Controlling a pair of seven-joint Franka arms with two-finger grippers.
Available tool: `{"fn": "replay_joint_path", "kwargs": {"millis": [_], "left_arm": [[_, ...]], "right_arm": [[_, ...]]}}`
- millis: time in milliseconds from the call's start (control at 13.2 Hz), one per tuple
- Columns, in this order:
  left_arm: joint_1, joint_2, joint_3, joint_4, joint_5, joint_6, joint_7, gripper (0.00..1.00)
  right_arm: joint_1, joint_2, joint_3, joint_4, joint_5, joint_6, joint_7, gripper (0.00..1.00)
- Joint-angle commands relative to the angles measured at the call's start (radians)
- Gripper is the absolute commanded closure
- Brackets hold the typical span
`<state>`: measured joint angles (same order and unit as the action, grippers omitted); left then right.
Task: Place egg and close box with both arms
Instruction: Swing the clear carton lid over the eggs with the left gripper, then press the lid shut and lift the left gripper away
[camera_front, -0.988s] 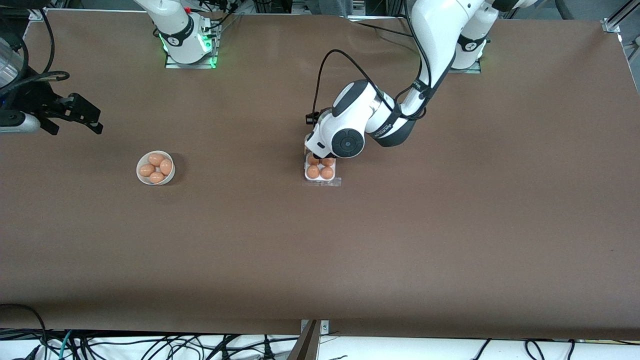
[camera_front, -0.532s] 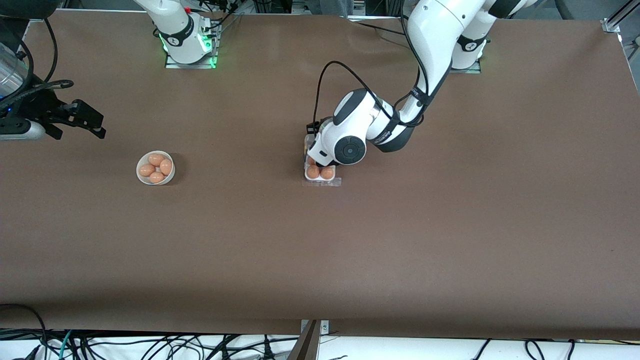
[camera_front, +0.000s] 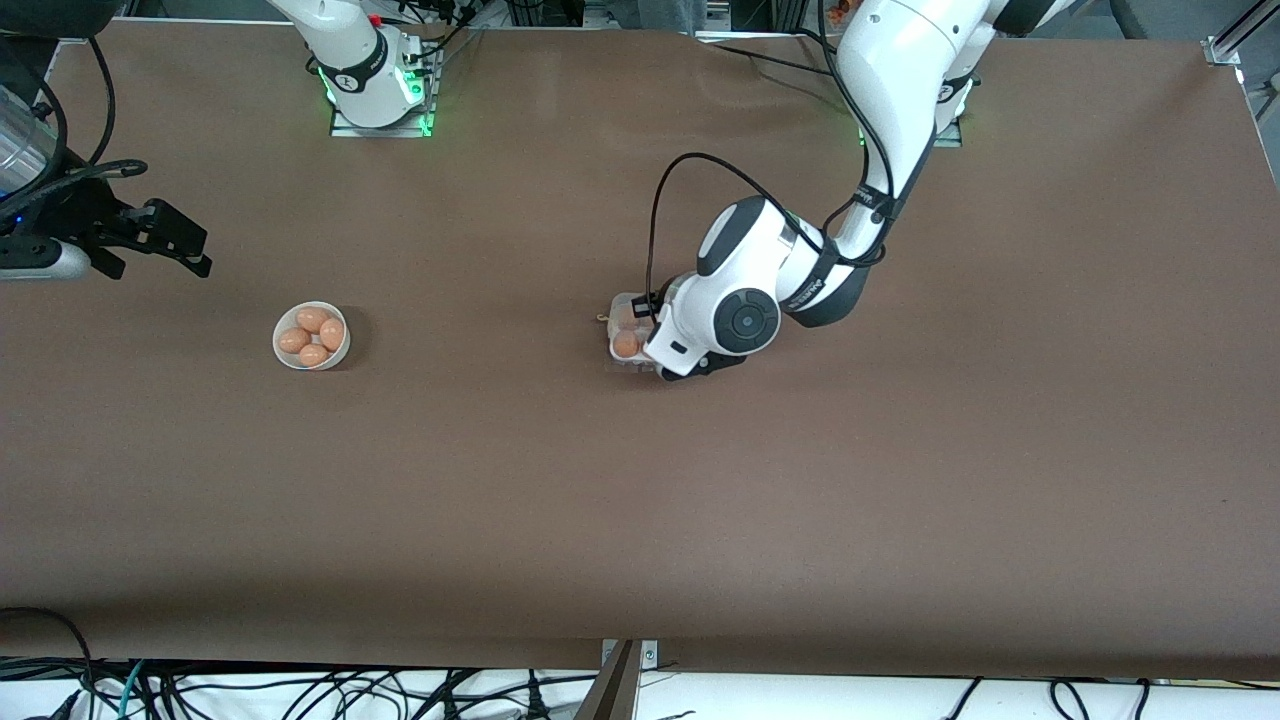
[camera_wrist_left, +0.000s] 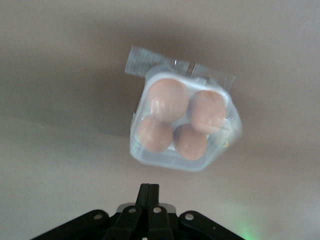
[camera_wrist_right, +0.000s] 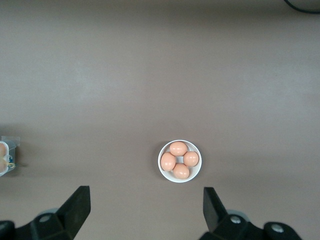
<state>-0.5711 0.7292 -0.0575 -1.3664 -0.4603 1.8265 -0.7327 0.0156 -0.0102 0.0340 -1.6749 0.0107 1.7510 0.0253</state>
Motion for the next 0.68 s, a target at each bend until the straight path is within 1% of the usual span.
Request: {"fn": "replay_joint_path", "kwargs": {"millis": [0,76,152,228,304,380,456,608], "left_arm": [[-0.003,-0.017,0.021,0.035,0.133,-0.086,-0.002,0.83],[0.002,-0.02,0.024,0.067,0.213,-0.137,-0.001,0.73],[0.028,-0.019,0.03,0.099,0.259,-0.201,0.003,0.55],[0.063,-0.02,0.031,0.133,0.282,-0.237,0.004,0.41],[0.103,-0.021,0.03,0.171,0.32,-0.245,0.009,0.3],[0.118,-0.022,0.03,0.193,0.383,-0.246,0.048,0.23],[0.126,-0.027,0.037,0.211,0.455,-0.245,0.097,0.18],[0.16,-0.028,0.048,0.262,0.572,-0.245,0.16,0.12]], "right_arm": [[-0.003,-0.008,0.0,-0.003,0.005,0.004,-0.015,0.0],[-0.003,-0.008,0.0,-0.003,0.005,0.004,-0.015,0.0],[-0.003,-0.008,0.0,-0.003,0.005,0.004,-0.015,0.0],[-0.003,-0.008,0.0,-0.003,0.005,0.004,-0.015,0.0],[-0.003,-0.008,0.0,-0.003,0.005,0.002,-0.015,0.0],[-0.003,-0.008,0.0,-0.003,0.005,0.002,-0.015,0.0],[-0.003,-0.008,0.0,-0.003,0.005,0.002,-0.015,0.0],[-0.003,-0.008,0.0,-0.003,0.005,0.002,-0.015,0.0]]}}
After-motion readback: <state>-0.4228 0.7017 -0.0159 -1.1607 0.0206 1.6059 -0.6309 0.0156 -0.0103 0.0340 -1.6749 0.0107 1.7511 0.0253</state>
